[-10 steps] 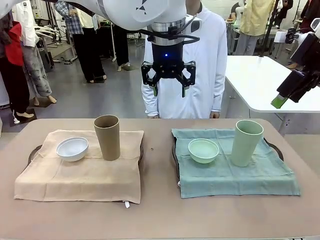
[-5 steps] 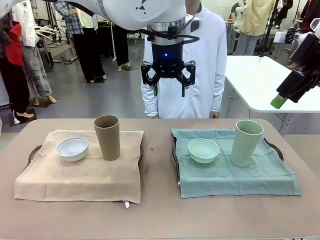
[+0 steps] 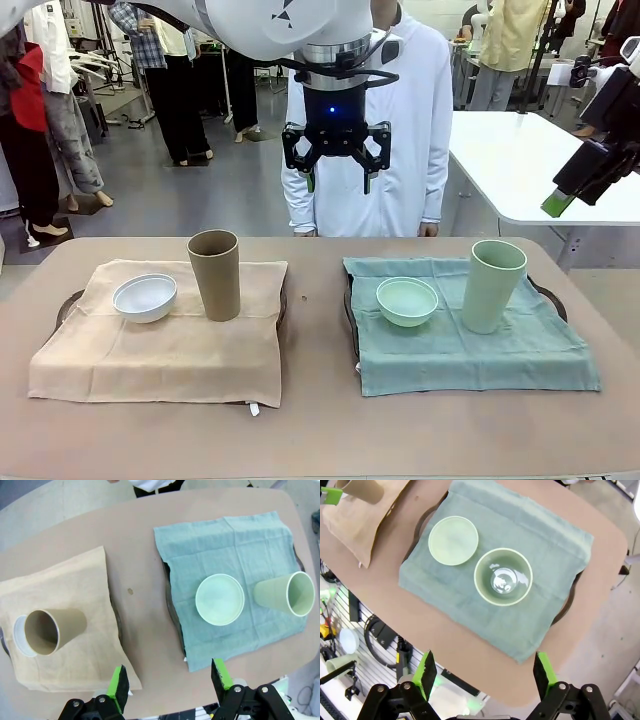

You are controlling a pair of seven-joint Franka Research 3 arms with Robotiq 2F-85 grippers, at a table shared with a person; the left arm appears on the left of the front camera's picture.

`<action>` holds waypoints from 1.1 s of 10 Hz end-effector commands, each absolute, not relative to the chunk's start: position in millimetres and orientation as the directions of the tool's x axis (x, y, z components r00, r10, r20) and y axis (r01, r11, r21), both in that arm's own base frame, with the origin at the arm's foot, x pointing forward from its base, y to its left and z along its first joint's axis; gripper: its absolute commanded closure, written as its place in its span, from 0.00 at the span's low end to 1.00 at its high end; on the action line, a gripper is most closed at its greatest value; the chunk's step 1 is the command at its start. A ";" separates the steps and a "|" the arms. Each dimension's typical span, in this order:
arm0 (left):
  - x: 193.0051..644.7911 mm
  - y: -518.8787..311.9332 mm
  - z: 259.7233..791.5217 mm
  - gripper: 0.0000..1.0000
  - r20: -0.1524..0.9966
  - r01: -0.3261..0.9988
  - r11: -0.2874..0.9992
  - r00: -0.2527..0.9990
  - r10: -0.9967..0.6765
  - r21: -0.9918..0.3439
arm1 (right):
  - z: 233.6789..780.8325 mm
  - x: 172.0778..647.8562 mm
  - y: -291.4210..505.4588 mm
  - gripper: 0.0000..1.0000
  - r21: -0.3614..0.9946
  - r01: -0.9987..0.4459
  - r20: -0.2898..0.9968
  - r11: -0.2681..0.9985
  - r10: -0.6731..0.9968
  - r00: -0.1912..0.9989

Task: Set up a tray with a mat and arrange the tableware.
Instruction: Place the Picnic Bowl and Reusable plastic cup back onto the Handle tray in front of the human's position.

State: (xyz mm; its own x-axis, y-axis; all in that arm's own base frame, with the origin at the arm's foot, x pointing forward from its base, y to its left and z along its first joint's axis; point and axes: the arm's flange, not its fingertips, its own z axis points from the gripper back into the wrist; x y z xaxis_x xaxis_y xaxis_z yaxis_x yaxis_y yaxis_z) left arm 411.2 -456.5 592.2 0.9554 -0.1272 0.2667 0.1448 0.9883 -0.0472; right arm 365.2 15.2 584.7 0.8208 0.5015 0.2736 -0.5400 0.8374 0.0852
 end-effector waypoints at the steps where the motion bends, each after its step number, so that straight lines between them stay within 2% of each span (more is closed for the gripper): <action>1: 412.6 -454.9 593.0 0.13 0.278 0.152 0.987 0.951 -0.133 -0.048 | 582.0 366.6 12.6 0.00 0.055 -0.551 0.271 0.833 0.519 0.811; 3: 416.3 -441.9 586.5 0.13 0.233 0.163 0.984 0.962 -0.143 -0.072 | 574.4 367.5 12.0 0.00 0.083 -0.499 0.239 0.863 0.469 0.851; 5: 424.8 -391.0 584.3 0.13 0.180 0.204 0.974 0.966 -0.184 -0.099 | 563.1 374.2 1.5 0.00 0.107 -0.465 0.202 0.879 0.438 0.876; 8: 432.9 -299.7 601.5 0.13 0.123 0.166 0.972 0.982 -0.147 -0.166 | 563.1 380.6 -18.8 0.00 0.168 -0.413 0.187 0.895 0.382 0.905; 9: 429.5 -269.3 608.6 0.13 0.125 0.183 0.966 0.979 -0.162 -0.184 | 565.5 382.4 -28.8 0.00 0.215 -0.390 0.185 0.895 0.355 0.917; 11: 419.2 -199.0 616.2 0.13 0.135 0.166 0.937 0.982 -0.129 -0.306 | 575.5 387.1 -60.9 0.00 0.363 -0.333 0.179 0.870 0.285 0.941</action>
State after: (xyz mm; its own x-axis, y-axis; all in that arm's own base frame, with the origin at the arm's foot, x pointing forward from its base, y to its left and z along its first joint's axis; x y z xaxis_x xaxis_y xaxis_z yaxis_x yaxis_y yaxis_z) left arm 435.2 -229.4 626.0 0.9821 -0.1300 0.1361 0.1598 0.9580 -0.2380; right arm 378.7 -50.2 565.1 0.9233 0.3368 0.1845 -0.3767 0.8877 0.2649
